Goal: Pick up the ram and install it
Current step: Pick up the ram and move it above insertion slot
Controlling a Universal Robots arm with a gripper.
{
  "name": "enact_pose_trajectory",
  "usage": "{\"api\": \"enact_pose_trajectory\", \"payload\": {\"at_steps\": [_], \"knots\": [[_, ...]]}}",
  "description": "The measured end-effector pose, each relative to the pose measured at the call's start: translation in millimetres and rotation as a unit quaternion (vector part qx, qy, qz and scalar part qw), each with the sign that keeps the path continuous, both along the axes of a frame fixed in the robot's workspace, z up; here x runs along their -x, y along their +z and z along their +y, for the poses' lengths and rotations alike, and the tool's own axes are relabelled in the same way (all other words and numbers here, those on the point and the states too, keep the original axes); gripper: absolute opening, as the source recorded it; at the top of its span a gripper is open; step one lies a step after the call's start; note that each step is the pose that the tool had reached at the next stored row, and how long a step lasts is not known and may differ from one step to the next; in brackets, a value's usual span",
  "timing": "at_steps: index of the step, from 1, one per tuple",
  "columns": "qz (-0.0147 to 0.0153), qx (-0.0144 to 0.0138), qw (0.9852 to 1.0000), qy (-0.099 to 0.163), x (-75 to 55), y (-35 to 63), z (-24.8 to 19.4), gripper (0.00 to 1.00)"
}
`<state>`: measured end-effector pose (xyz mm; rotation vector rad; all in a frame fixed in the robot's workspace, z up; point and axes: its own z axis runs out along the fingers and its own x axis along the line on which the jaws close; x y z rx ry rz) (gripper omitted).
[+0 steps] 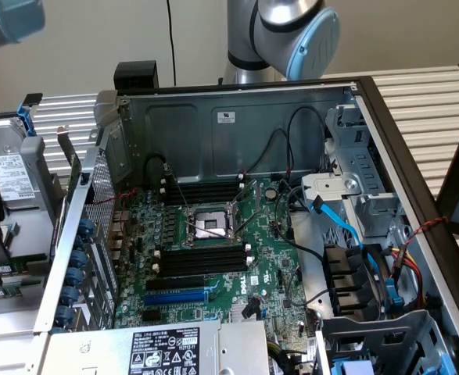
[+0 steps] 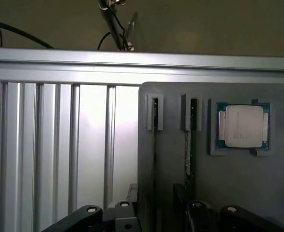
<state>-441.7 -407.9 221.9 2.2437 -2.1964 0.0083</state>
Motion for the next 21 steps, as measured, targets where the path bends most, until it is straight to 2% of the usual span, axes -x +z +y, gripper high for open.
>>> {"api": "enact_pose_trajectory", "payload": {"at_steps": [9,15,16,18,19,21], "knots": [[0.0000,0.0000,1.0000,0.000,-1.3,-16.1,0.0,0.42],[-0.0001,-0.0002,1.0000,0.000,-1.4,-23.1,0.0,0.42],[0.0000,-0.0002,1.0000,0.000,-1.4,-24.2,0.0,0.39],[0.0000,-0.0004,1.0000,0.000,-1.3,-25.8,0.0,0.27],[0.0000,-0.0006,1.0000,0.000,-1.3,-25.8,0.0,0.27],[0.0001,-0.0016,1.0000,0.000,-1.4,-24.0,-0.1,0.15]]}}
